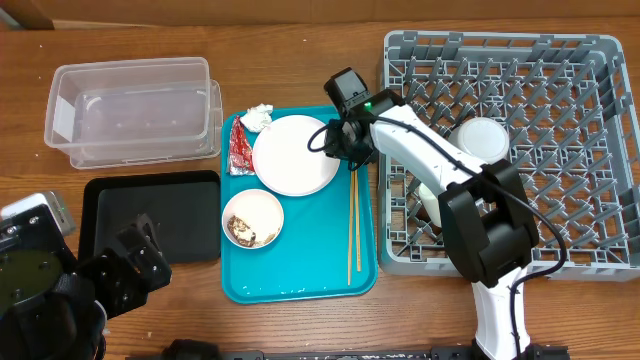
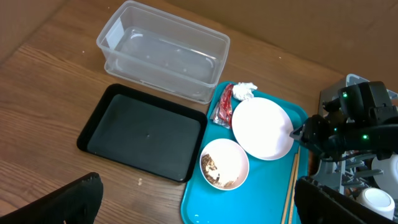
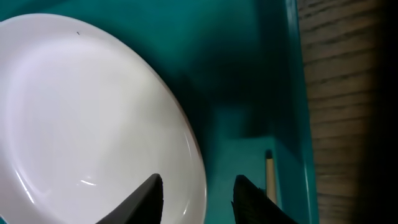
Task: Sort waste into correct bins and load items into the dishwasher
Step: 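Reach the right gripper to the pink plate edge and grasp it, then carry the pink plate to the rack's back right and stand it upright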
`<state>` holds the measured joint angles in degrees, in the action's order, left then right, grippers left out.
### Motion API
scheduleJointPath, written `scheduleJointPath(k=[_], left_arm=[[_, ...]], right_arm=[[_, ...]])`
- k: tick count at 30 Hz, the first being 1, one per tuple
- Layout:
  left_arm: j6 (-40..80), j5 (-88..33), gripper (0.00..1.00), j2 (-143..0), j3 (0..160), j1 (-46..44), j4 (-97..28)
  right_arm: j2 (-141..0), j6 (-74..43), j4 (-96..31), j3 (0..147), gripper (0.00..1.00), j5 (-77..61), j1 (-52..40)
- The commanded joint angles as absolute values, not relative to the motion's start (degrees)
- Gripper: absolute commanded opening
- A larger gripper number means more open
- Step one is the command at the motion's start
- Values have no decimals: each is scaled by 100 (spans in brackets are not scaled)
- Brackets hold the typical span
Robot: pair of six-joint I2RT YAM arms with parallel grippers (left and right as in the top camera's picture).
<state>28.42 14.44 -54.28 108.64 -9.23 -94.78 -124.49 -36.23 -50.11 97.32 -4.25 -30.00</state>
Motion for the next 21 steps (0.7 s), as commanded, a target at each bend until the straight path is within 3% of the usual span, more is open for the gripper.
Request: scheduleJointPath(k=[1, 3, 9, 11, 21], left_arm=[[2917, 1559, 100, -5448, 10886, -902, -9472], [2917, 1559, 100, -5448, 10886, -902, -9472], [2917, 1559, 100, -5448, 10886, -902, -9472], [2917, 1559, 100, -5448, 10886, -902, -9474], [2917, 1559, 100, -5448, 10886, -902, -9474]], right_arm=[[-12641, -3675, -4963, 9745, 38, -696, -3052], [-12785, -3699, -4974, 9745, 36, -703, -3074], [-12879, -3778, -5022, 9751, 8, -714, -3041], [-12790, -3776, -5092, 9756, 4, -687, -3006], [-11277, -3114, -5610, 9756, 4, 285, -2899]])
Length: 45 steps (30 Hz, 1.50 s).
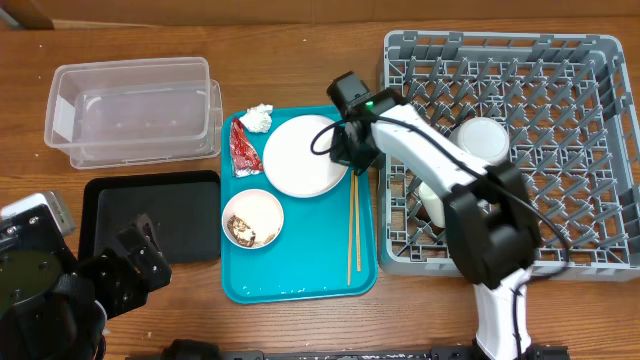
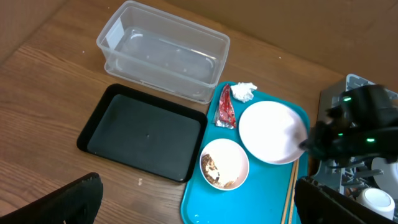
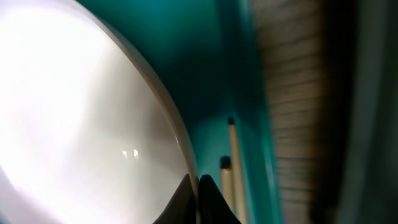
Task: Sort waste into correct bins and load items into the dishwasher
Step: 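Carry the pink plate to the rack's back right and stand it upright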
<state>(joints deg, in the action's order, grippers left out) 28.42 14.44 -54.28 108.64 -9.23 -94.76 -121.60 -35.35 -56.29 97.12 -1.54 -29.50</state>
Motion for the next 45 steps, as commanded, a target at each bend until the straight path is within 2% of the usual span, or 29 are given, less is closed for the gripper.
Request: scheduleJointPath(k=[1, 7, 13, 18, 26, 32, 37, 45], left_arm=[[2917, 1559, 100, -5448, 10886, -902, -9472], [2917, 1559, 100, -5448, 10886, -902, -9472], [2917, 1562, 100, -5448, 10886, -902, -9472], [2917, 1562, 100, -5448, 10886, -902, -9472], [2917, 1559, 100, -5448, 10886, -902, -9472], [2917, 1559, 100, -5448, 10886, -902, -9472], [2917, 1559, 100, -5448, 10886, -902, -9472], [2917, 1562, 100, -5448, 10886, -902, -9472]], right_arm=[[-11052, -3022, -5625, 9758, 4, 360, -2884], [-9778, -2936, -5802, 9756, 4, 1726, -2788], [-9011, -3065, -6462, 9756, 4, 4436, -2436], [-9013, -3935, -7354, 9732, 4, 6248, -1811], [-9043, -4219, -6987, 9240, 4, 6298, -613], [-9098, -4108, -6440, 8562, 4, 6392, -425], [-9201, -4007, -5732, 7870, 4, 7424, -314], [-9677, -3999, -5658, 7791, 4, 6726, 58]])
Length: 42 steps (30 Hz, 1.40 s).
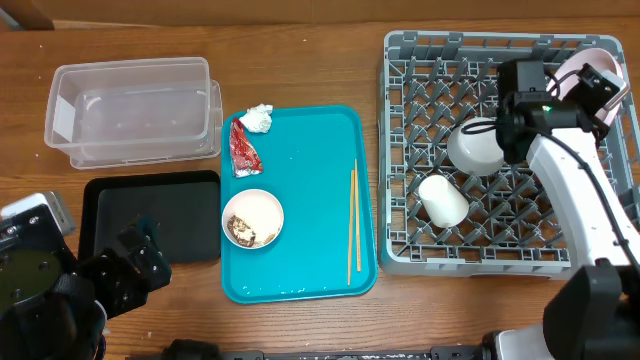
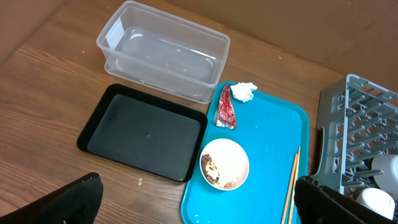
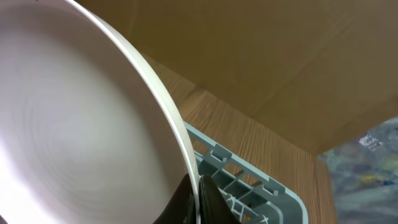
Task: Sort waste into correct bins and load items into the dishwasher
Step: 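Carry the pink plate to the rack's back right and stand it upright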
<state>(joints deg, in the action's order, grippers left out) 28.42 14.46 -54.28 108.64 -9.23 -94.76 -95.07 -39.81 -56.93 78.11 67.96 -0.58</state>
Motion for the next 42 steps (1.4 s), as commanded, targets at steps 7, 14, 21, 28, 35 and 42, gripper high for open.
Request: scheduleJointPath(k=[7, 14, 21, 28, 35, 42], left_arm=[[2917, 1559, 100, -5448, 10886, -902, -9472], [2917, 1562, 100, -5448, 10886, -902, -9472], [2917, 1559, 100, -5448, 10886, -902, -9472], [2917, 1559, 100, -5448, 10886, -902, -9472], [2917, 1559, 100, -5448, 10886, -902, -9472], [2917, 1562, 100, -5448, 10886, -902, -9472]], right_arm=[[-9907, -3531, -5559, 7797, 4, 6287, -78], [-9902, -3273, -5513, 7859, 4, 6287, -541], [-9612, -2799, -5780, 8479, 37, 5612, -1059], [-9052, -2244, -6123, 9426, 61, 2147, -1664], [-9126, -2449, -5782, 9417, 61, -1496, -2434], [-9898, -2880, -5815, 9391, 61, -1505, -3529]])
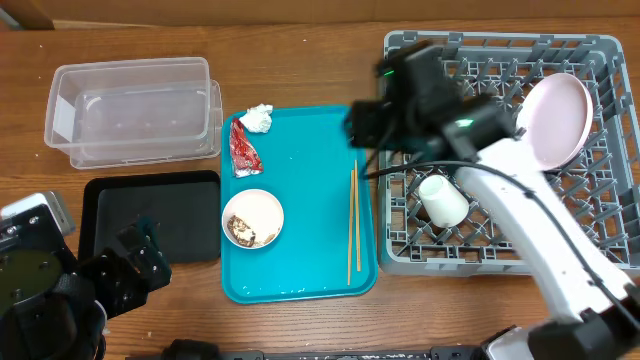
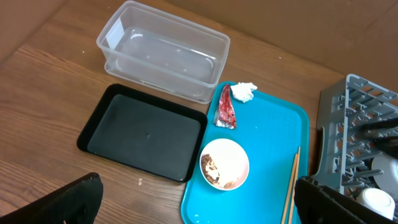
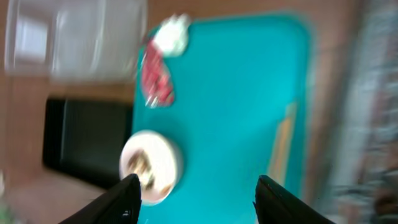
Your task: Sort waste into correct bins and load items into the dishwasher
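A white plate (image 1: 555, 120) stands on edge at the far right of the grey dish rack (image 1: 500, 255), beside a white cup (image 1: 443, 200). The teal tray (image 1: 300, 270) carries a food-soiled bowl (image 1: 252, 218), chopsticks (image 1: 352, 225), a red wrapper (image 1: 241, 148) and a crumpled tissue (image 1: 260, 117). My right gripper (image 1: 365, 122) hangs open and empty over the tray's right edge; its blurred wrist view shows the bowl (image 3: 149, 165) and chopsticks (image 3: 283, 143) below. My left gripper (image 2: 199, 202) stands open at the near left, above the table.
A clear plastic bin (image 1: 135, 110) sits at the far left, with a black tray (image 1: 150, 215) in front of it. The right arm (image 1: 520, 210) crosses over the rack's left half and covers part of it.
The right gripper held the plate over the rack's far right corner. Now the plate stands in the rack, and the gripper is open and has moved left to the tray's right edge.
The right gripper was open at the plate's right rim on the tray. Then it was shut on the rim with the plate shifted right. Then it held the plate at the rack's far right. Now the plate stands there, released. The left arm stayed put.
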`<state>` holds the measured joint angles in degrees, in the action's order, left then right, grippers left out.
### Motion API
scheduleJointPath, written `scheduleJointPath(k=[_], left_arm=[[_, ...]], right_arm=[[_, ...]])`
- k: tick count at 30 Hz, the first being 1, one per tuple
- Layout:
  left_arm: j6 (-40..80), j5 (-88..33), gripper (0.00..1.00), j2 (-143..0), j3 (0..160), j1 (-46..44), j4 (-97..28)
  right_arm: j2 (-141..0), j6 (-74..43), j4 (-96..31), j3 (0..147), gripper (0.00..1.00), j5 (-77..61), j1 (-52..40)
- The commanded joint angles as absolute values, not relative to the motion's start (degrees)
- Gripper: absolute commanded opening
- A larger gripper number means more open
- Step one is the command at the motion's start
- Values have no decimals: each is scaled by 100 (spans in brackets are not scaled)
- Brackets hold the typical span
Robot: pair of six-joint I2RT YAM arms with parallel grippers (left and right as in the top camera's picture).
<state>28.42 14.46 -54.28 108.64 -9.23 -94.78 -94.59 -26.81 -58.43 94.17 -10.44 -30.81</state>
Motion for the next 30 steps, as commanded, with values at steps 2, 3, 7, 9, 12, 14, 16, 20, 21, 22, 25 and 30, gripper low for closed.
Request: scheduleJointPath(k=[2, 3, 7, 9, 12, 14, 16, 20, 21, 22, 25, 30], left_arm=[[2917, 1559, 100, -5448, 10886, -902, -9472], [2917, 1559, 100, -5448, 10886, -902, -9472], [2917, 1559, 100, -5448, 10886, -902, -9472], [2917, 1559, 100, -5448, 10886, -902, -9472], [2917, 1559, 100, -5448, 10886, -902, -9472], [2917, 1559, 100, -5448, 10886, -902, -9472], [2917, 1559, 100, -5448, 10886, -902, -9472], [2917, 1559, 100, -5448, 10886, -902, -9472], [2917, 1559, 100, -5448, 10886, -902, -9472], [2917, 1559, 100, -5448, 10886, -902, -9472], [2917, 1562, 100, -5448, 10886, -902, -9474], [2917, 1559, 100, -5448, 10886, -902, -9472]], right_arm=[[-10230, -2945, -5798, 9391, 61, -1369, -3795], [-10418, -3072, -5800, 9391, 61, -1212, -3911], [-11002, -3177, -5710, 9391, 61, -974, -4202], [-11255, -3129, -5612, 9391, 61, -967, -4320], [-11496, -2950, -5474, 9391, 61, -969, -4471], [-11609, -2834, -5424, 9391, 62, -965, -4587], [-11719, -2827, -5400, 9391, 62, -899, -4689], [-11974, -2823, -5352, 9391, 54, -1085, -4786], [-12042, -2790, -5345, 9391, 48, -1122, -4823], [-12060, -2755, -5343, 9391, 43, -1120, -4851], [-12123, -2742, -5310, 9391, 42, -1070, -4925], [-12234, -2818, -5273, 9391, 42, -1057, -4928]])
